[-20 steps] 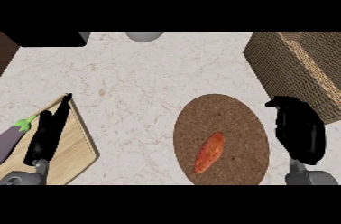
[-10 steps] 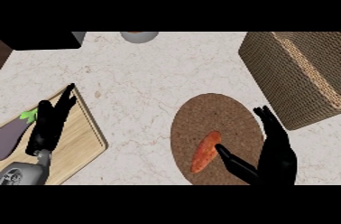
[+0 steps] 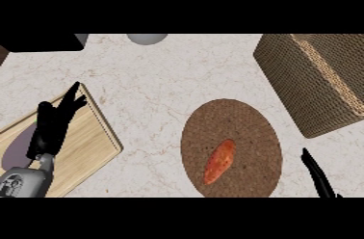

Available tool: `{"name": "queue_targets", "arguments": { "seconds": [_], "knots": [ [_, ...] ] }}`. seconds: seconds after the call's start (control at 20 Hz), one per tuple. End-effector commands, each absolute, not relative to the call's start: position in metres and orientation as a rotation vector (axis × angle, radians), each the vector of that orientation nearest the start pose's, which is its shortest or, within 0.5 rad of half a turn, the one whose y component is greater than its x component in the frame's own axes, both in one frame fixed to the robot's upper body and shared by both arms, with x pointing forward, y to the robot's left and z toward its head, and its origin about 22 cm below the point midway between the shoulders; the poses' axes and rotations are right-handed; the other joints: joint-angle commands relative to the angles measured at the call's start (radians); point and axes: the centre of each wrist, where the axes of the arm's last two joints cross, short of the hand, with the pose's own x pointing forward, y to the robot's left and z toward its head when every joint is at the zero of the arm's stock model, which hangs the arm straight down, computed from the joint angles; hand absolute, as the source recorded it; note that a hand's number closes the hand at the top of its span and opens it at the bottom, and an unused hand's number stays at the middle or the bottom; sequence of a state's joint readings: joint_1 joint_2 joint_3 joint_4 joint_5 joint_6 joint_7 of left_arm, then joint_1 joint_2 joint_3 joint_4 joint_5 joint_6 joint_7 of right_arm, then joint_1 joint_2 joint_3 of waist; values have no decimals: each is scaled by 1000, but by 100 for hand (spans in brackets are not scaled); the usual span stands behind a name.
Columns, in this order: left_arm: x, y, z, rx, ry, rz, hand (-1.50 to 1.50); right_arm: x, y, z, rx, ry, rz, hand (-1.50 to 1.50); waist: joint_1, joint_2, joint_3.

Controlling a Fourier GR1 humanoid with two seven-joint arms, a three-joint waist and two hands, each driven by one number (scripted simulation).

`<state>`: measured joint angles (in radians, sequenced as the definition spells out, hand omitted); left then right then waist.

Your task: Pick the sweet potato from the placemat and place it in the basket

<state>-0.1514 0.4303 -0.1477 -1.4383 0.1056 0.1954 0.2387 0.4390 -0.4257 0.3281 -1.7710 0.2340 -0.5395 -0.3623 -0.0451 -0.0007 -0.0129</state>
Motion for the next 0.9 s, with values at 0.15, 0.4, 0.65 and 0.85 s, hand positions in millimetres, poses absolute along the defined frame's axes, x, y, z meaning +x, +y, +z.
{"name": "queue_targets", "arguments": {
  "seconds": [0.15,0.4,0.65,0.85],
  "knots": [
    [277,280,23,310,-1352,-204,0,85,-266,55,-474,-1504,692,-150,21,1,3],
    [289,278,30,287,-1359,-198,0,72,-240,126,-446,-1452,682,-150,29,1,8],
    [302,287,36,302,-1347,-188,0,67,-226,138,-502,-1460,603,-150,30,-1,12],
    [299,299,25,255,-1347,-183,0,78,-227,132,-594,-1471,565,-150,34,1,11]
  ]
}}
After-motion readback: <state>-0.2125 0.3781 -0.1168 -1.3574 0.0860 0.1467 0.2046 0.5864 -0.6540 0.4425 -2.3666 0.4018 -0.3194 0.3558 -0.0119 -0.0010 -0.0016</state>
